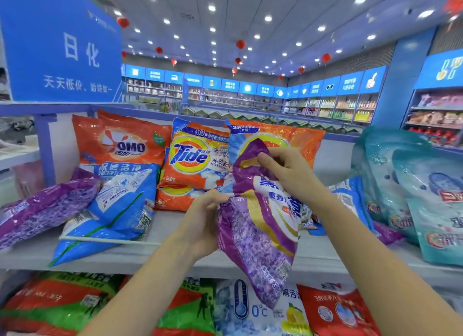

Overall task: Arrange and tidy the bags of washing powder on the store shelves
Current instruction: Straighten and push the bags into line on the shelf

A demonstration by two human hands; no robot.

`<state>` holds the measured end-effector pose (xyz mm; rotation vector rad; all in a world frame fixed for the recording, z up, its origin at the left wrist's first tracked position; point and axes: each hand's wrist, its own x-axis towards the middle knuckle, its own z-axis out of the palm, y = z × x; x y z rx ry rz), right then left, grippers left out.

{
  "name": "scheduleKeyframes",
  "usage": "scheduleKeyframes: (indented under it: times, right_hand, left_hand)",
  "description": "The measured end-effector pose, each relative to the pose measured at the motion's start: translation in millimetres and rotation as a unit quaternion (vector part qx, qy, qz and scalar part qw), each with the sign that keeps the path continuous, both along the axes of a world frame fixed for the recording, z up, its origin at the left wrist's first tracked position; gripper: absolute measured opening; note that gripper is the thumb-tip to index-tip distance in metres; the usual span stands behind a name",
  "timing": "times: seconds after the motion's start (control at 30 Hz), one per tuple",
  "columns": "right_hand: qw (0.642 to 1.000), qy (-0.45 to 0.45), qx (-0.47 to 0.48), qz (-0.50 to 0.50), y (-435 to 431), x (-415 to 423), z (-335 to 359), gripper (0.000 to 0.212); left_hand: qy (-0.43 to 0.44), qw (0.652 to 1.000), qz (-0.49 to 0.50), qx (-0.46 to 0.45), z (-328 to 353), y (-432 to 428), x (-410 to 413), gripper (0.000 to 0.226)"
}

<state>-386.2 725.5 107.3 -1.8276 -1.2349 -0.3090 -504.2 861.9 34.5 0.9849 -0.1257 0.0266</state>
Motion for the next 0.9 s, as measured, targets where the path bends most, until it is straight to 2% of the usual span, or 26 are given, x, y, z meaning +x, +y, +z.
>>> scheduleKeyframes:
  times: [0.07,0.13,0.23,0.3,0.37,0.57,0.67,0.9]
  right_hand:
    - [0.997,-0.033,0.057,-0.046,1,4,2,0.035]
    - [0.992,-0.046,0.093,-0.074,-1,6,7,0.039]
    - [0.984,-0.062,0.126,-0.113,1,4,9,0.040]
    - [0.979,-0.066,0.148,-0.124,3,0,8,0.044]
    - [0.975,-0.073,0.159,-0.135,1,0,10,0.046]
    - [0.962,-0.099,0.137,-0.213,-17,6,25,0.051]
    - [0.952,-0.134,0.118,-0.247,-27,19,29,0.048]
    - [0.960,-0.203,0.077,-0.178,-23,23,41,0.042]
  left_hand:
    - [-0.044,0.997,0.056,-0.011,-4,-1,1,0.050]
    - [-0.095,0.982,0.160,0.022,-12,-2,4,0.051]
    - [-0.144,0.929,0.293,0.176,-20,-7,7,0.028]
    - [-0.171,0.890,0.359,0.223,-20,-11,8,0.012]
    - [-0.190,0.862,0.410,0.230,-16,-14,6,0.013]
    - [-0.174,0.826,0.499,0.198,-26,1,2,0.021]
    - [-0.165,0.821,0.512,0.188,-31,12,0,0.026]
    - [-0.143,0.859,0.450,0.196,-38,16,-3,0.033]
